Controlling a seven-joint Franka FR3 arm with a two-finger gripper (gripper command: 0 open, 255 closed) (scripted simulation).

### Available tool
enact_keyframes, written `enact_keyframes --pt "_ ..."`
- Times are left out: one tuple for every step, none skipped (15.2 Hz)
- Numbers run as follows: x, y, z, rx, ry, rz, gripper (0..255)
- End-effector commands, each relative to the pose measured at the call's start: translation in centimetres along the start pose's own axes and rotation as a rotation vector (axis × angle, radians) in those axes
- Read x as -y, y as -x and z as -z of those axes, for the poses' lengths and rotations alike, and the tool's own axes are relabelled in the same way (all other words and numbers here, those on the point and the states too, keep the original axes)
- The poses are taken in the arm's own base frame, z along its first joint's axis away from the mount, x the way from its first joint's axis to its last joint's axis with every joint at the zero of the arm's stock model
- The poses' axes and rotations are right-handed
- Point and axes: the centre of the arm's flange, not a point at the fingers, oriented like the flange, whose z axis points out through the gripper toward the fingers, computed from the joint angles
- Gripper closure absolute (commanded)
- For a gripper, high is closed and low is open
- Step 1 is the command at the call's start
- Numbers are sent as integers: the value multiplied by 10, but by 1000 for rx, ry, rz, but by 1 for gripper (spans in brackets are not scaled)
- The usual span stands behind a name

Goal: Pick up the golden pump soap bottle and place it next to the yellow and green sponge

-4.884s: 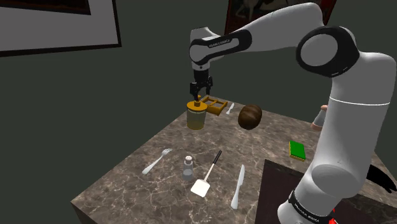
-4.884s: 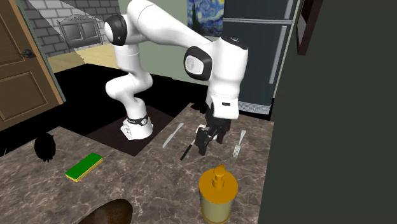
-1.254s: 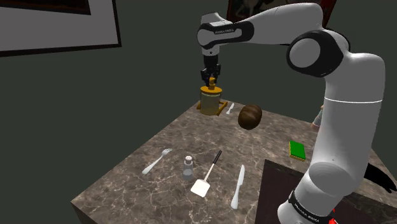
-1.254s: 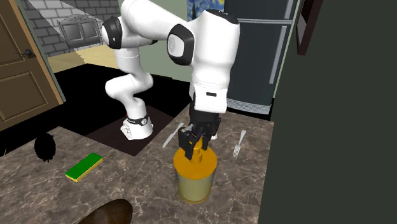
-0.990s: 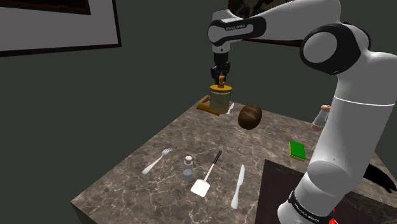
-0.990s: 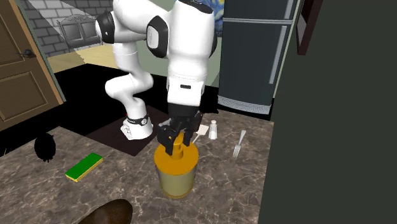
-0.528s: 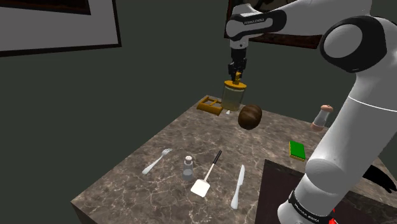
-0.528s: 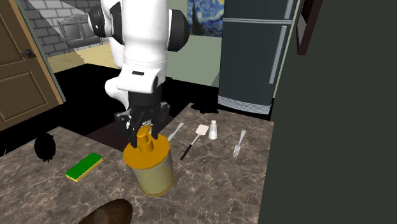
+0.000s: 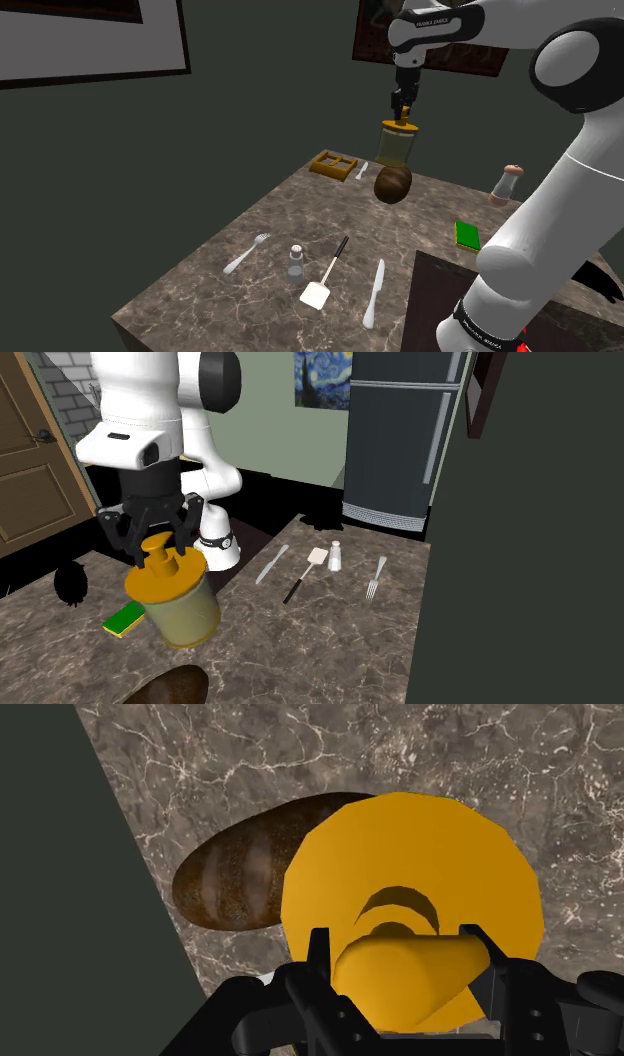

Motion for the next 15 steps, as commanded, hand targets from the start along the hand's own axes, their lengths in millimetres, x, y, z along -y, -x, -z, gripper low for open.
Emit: enact_keyframes --pt "-19 16 4 0 0 1 255" --pt "-29 25 6 0 0 1 255" --pt "-38 34 8 0 0 1 255" --pt "-48 43 10 0 0 1 255" --pt "-57 52 12 0 0 1 255" --pt "-67 61 15 0 0 1 255" --pt "-76 70 17 0 0 1 255" --pt "-86 79 19 0 0 1 255" --pt "-95 87 21 0 0 1 255" --pt "-105 96 23 0 0 1 255" --pt "-114 105 26 0 0 1 255" --pt "-124 114 28 0 0 1 255" --pt "-133 123 30 0 0 1 255" --pt "-143 132 32 0 0 1 255" --pt "-152 141 34 0 0 1 255"
